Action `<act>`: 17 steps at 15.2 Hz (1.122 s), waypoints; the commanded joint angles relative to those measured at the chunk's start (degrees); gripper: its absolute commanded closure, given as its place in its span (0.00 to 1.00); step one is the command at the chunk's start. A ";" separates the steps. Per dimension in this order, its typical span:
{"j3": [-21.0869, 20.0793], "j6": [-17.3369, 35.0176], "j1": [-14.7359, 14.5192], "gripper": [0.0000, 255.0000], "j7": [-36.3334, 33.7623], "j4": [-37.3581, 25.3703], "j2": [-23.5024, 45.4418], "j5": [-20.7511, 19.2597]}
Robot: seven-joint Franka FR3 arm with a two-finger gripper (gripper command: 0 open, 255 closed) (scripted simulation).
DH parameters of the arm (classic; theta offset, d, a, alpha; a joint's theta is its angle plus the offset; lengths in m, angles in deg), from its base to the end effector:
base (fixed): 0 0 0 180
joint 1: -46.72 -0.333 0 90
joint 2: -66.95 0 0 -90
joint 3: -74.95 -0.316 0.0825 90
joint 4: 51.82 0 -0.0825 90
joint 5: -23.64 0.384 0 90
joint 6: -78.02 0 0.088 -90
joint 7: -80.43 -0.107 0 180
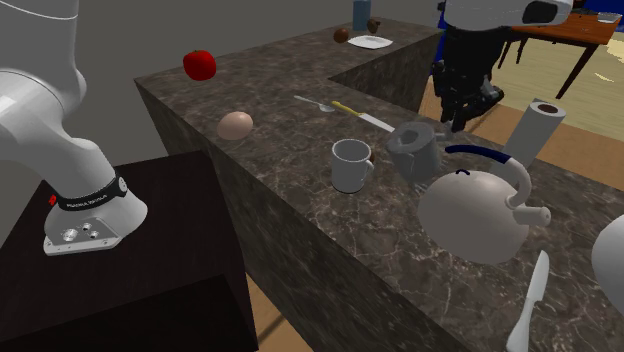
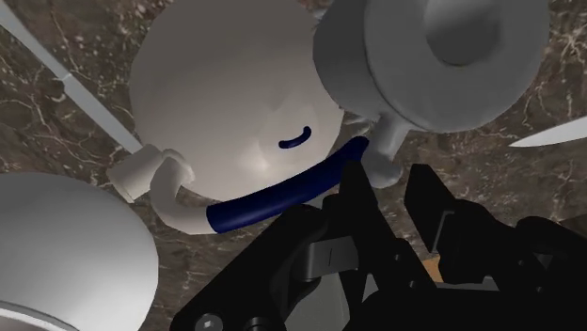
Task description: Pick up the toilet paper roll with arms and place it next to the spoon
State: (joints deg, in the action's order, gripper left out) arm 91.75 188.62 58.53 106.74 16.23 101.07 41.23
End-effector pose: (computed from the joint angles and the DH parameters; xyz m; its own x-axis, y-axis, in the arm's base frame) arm 0.6840 -0.2832 0.4679 0.9756 -0.0658 0.2096 -0.0564 -0.9971 -0.0505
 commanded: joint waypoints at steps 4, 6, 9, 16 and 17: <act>0.39 0.67 -2.41 1.00 -1.49 5.17 -4.86 -1.28; 0.58 2.51 -4.88 1.00 -3.05 11.16 -9.33 -2.60; 0.56 4.61 -8.26 1.00 -5.95 18.74 -15.41 -4.79; -1.10 7.17 -14.70 1.00 -14.58 32.05 -27.65 -10.29; -1.52 7.30 -15.46 1.00 -15.95 33.56 -29.20 -11.05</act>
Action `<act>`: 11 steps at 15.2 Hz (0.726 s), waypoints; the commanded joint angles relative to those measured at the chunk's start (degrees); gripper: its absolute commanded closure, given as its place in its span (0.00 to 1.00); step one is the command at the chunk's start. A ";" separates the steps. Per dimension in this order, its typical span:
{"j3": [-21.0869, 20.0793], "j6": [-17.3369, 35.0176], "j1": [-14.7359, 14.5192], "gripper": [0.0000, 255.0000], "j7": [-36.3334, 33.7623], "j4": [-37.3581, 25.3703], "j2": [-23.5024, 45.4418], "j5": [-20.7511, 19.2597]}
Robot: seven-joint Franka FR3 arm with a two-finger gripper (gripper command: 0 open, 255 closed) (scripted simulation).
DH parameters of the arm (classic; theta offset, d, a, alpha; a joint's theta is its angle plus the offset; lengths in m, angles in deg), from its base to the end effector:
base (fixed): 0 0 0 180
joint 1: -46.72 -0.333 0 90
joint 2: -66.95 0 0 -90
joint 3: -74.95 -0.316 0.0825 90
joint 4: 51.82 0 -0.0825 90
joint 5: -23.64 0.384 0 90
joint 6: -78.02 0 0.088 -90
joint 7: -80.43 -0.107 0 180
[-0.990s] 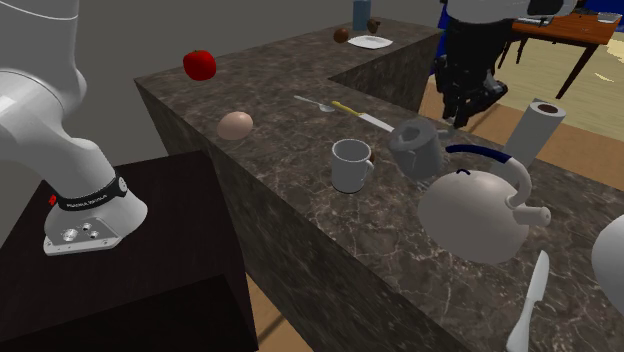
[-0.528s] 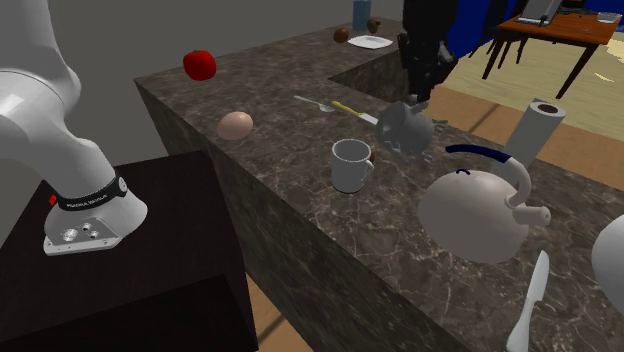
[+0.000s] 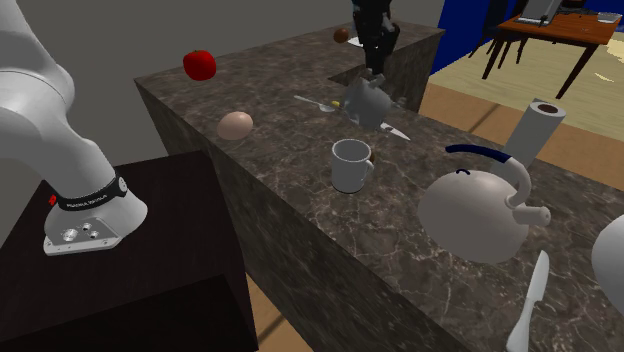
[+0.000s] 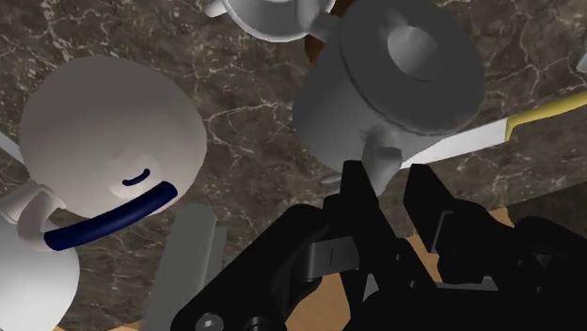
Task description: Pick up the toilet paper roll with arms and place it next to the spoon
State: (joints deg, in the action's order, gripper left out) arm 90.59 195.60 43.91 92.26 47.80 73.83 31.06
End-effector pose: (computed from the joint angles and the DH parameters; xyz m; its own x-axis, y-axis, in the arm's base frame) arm 0.6053 -0.1233 0.5216 0.9757 -0.0649 0.2093 -0.0556 -0.9972 -0.0500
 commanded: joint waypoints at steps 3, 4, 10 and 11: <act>-1.92 0.44 -2.89 1.00 -5.69 6.02 -6.34 -2.98; -2.52 0.39 -3.50 1.00 -7.12 7.21 -7.71 -3.62; -6.76 -0.72 -6.74 1.00 -15.70 12.75 -14.83 -6.59; -7.54 -1.02 -7.25 1.00 -17.12 13.42 -15.83 -6.94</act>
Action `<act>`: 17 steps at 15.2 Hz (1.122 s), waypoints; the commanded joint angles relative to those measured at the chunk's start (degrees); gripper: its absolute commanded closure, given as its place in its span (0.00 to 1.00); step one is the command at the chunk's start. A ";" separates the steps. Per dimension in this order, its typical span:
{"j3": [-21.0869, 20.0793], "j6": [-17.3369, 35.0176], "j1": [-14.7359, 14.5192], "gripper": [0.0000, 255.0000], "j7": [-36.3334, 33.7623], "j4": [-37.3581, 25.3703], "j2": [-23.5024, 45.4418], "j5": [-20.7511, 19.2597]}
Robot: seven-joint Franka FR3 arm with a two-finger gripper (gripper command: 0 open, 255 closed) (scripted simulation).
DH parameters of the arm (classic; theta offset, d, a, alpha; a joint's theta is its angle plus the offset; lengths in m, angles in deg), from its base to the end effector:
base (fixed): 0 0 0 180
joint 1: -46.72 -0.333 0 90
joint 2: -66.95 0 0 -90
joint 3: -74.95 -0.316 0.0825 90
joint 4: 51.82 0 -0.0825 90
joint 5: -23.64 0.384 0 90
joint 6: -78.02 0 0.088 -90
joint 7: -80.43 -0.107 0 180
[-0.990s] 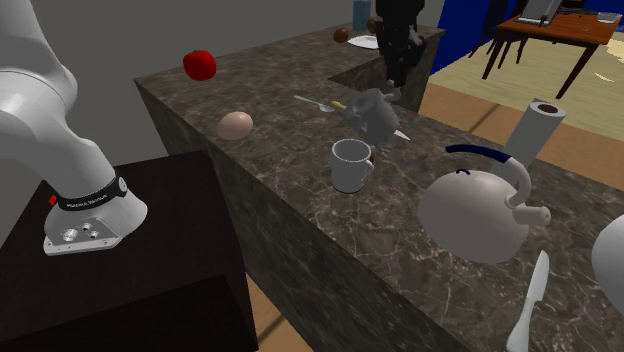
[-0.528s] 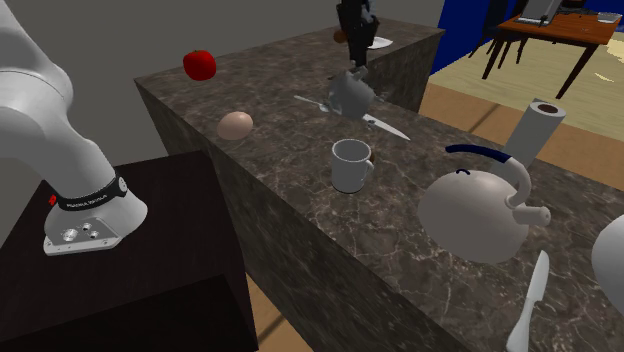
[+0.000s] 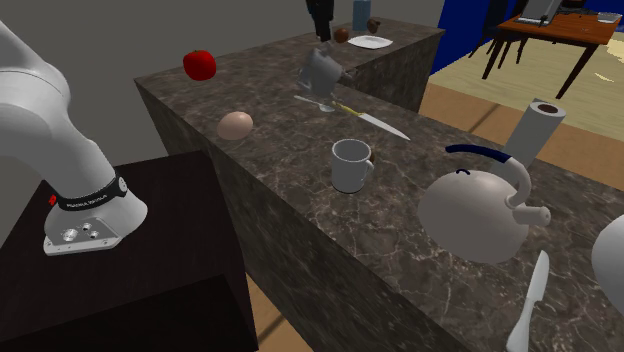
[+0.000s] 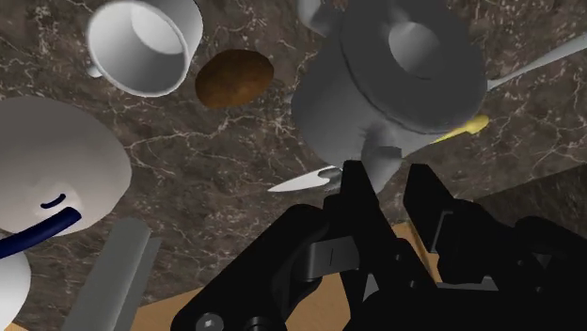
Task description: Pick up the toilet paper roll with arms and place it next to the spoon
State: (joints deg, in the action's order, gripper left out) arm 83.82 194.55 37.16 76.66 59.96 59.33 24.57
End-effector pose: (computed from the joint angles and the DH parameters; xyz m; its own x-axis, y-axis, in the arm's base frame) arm 0.5416 0.0036 0.5567 0.9757 -0.0642 0.2096 -0.0549 -0.9972 -0.0501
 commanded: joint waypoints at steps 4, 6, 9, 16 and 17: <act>-4.06 -1.39 -2.43 1.00 -7.14 3.27 -4.83 -1.46; -5.79 -2.23 -3.37 1.00 -9.92 3.86 -6.24 -1.77; -8.44 -3.59 -4.80 1.00 -14.05 4.25 -7.95 -2.04; -14.86 -7.15 -8.07 1.00 -23.61 2.84 -9.87 -2.16; -15.79 -7.70 -8.53 1.00 -24.98 2.37 -9.90 -2.17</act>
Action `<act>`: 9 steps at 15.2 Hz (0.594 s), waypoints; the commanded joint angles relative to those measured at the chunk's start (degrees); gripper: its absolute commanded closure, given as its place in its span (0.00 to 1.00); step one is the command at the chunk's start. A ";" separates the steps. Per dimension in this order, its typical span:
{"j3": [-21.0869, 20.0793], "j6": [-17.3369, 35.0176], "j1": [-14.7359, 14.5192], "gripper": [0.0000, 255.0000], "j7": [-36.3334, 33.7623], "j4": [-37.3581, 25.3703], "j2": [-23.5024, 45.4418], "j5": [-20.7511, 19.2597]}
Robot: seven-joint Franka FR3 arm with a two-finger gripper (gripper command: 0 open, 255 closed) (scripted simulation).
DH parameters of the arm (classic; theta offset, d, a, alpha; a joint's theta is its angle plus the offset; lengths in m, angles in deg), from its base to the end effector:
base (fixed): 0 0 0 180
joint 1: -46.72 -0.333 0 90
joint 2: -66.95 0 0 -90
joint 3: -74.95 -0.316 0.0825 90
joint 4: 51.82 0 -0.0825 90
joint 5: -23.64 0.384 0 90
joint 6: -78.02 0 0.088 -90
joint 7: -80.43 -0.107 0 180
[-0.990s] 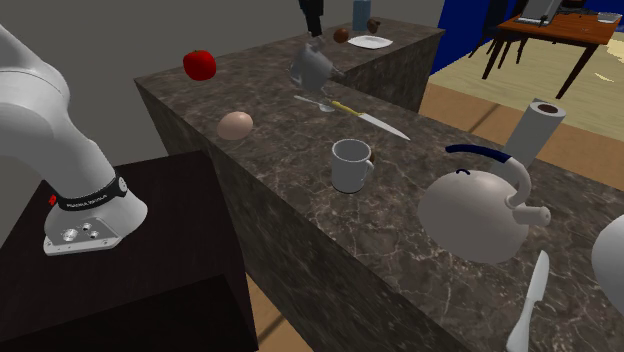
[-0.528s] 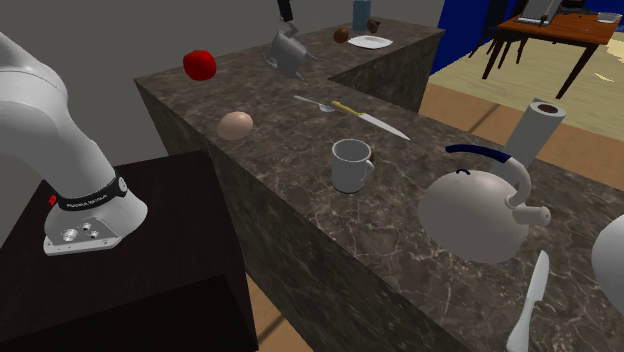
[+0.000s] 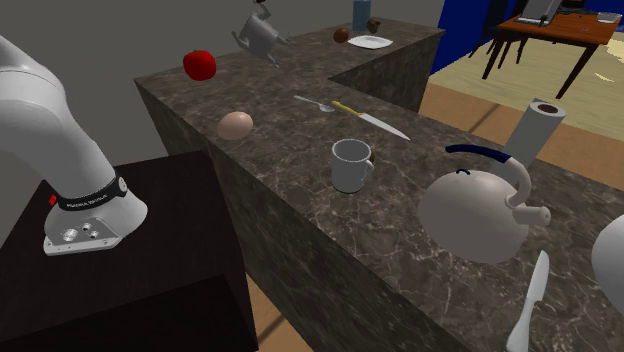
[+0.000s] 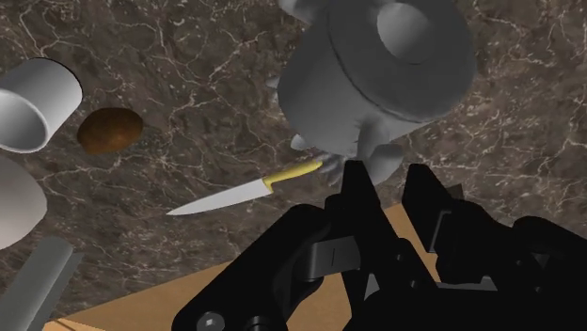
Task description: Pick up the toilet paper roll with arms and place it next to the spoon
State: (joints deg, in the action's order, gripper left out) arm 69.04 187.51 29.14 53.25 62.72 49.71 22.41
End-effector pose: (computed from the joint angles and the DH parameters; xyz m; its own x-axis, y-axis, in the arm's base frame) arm 0.4435 0.1977 0.6055 0.9756 -0.0646 0.2098 -0.0554 -0.9972 -0.0495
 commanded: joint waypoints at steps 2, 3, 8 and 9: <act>-3.53 -2.14 -1.70 1.00 -5.23 -1.96 -0.06 -0.05; -3.53 -1.37 -1.72 1.00 -5.26 -1.09 -0.16 -0.05; -3.59 2.47 -1.77 1.00 -5.44 3.07 -0.48 -0.02; -3.61 3.23 -1.78 1.00 -5.48 3.86 -0.51 -0.03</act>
State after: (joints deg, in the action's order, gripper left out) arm 65.44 189.90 27.37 47.82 65.76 49.28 22.39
